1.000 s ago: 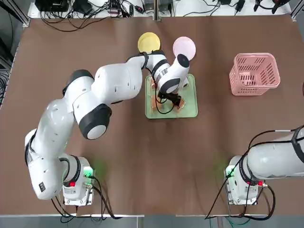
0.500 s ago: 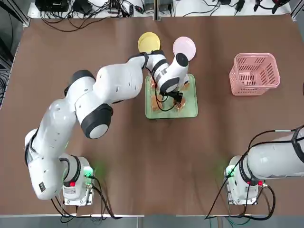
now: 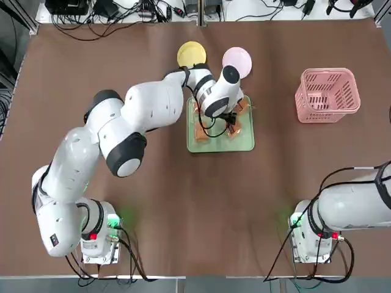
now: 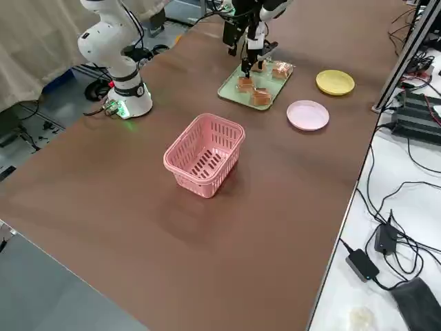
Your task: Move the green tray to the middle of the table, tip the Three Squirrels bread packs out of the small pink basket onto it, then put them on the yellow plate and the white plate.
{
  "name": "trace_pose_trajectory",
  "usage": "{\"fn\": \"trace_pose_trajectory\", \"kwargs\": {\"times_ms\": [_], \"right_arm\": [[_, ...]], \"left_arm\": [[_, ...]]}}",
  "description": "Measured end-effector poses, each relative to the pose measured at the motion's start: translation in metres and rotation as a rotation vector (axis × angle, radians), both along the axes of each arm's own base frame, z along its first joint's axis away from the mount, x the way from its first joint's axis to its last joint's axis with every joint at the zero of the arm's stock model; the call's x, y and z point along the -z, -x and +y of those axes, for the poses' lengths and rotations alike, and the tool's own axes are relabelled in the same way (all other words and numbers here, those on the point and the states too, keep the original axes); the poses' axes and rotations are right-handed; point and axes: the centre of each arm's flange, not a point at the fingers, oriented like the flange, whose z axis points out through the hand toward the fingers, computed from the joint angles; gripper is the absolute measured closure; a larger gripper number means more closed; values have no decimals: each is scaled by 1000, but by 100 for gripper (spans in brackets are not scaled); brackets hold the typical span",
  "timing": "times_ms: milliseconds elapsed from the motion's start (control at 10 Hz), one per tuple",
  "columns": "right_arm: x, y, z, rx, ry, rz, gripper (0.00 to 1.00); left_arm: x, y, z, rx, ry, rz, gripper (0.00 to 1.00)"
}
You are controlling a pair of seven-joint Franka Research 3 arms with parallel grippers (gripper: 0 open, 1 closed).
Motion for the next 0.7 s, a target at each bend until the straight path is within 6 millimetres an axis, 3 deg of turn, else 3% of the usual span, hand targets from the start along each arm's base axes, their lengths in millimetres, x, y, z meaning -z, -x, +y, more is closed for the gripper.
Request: {"fn": "trace_pose_trajectory", "kwargs": {"times_ms": [500, 700], "right_arm": [[0, 0, -2, 4, 0, 1, 2], [0, 0, -2, 4, 0, 1, 2]], "left_arm": [[0, -3, 0, -13, 9, -9, 0], [4, -16, 15, -37, -60, 4, 0]]}}
